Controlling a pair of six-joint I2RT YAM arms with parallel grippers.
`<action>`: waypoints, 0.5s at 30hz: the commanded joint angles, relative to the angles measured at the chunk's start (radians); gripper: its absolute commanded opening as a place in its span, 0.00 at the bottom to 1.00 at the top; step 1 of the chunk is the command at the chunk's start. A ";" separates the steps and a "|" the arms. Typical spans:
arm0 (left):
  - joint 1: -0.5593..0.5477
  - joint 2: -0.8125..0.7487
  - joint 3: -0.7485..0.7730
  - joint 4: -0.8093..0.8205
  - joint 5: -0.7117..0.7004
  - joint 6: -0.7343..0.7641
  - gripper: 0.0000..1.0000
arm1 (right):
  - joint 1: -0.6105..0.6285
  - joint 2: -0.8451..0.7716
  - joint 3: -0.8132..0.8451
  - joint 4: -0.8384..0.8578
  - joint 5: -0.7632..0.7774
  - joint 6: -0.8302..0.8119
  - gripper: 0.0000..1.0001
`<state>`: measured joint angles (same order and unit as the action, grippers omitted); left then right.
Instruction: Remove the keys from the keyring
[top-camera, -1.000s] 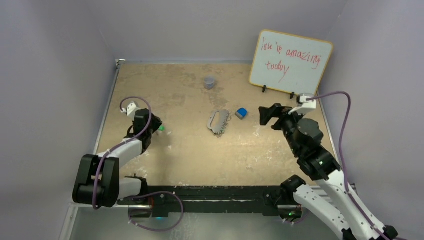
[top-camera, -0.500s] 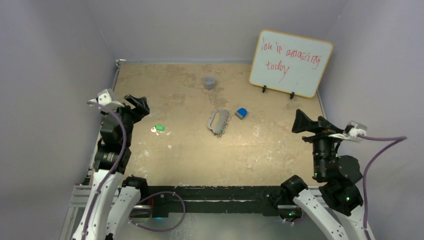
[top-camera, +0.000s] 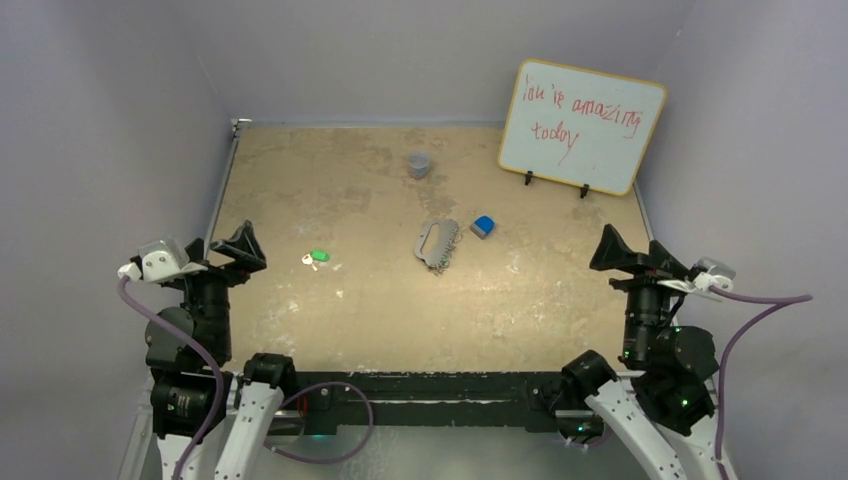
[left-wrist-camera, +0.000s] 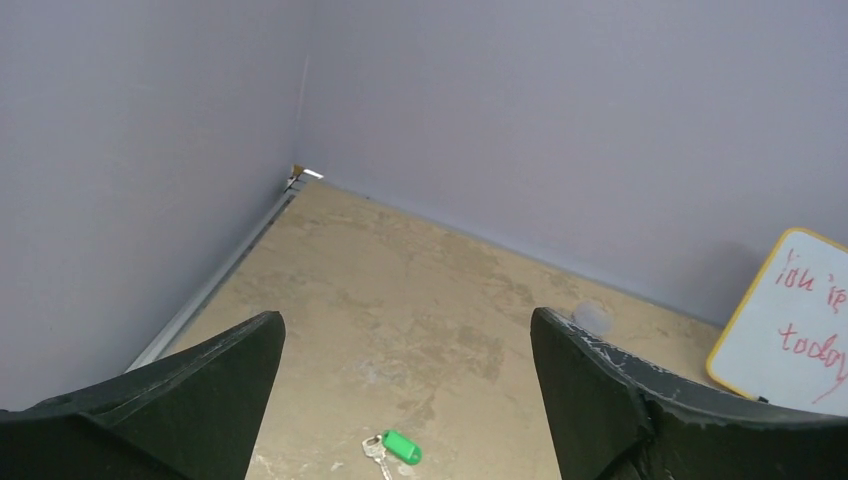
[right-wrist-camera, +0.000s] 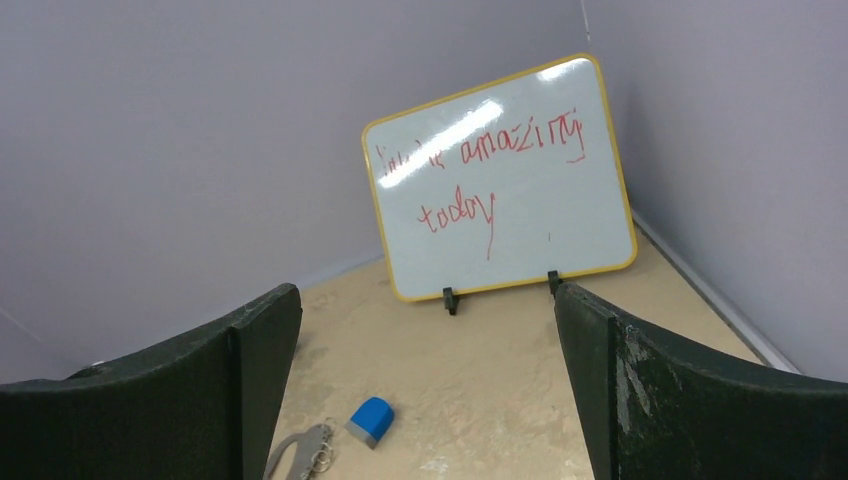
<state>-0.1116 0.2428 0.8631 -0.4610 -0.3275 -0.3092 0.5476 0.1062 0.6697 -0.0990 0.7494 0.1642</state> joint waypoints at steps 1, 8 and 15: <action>0.003 -0.024 -0.085 -0.011 -0.050 0.031 0.92 | -0.001 -0.033 -0.038 0.072 0.046 -0.042 0.99; 0.002 -0.083 -0.204 0.065 -0.014 0.030 0.93 | -0.001 -0.101 -0.084 0.096 0.034 -0.055 0.99; 0.001 -0.071 -0.212 0.069 -0.032 0.030 0.94 | -0.001 -0.105 -0.122 0.167 0.009 -0.089 0.99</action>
<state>-0.1116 0.1669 0.6479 -0.4351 -0.3527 -0.2951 0.5476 0.0086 0.5610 -0.0051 0.7666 0.1127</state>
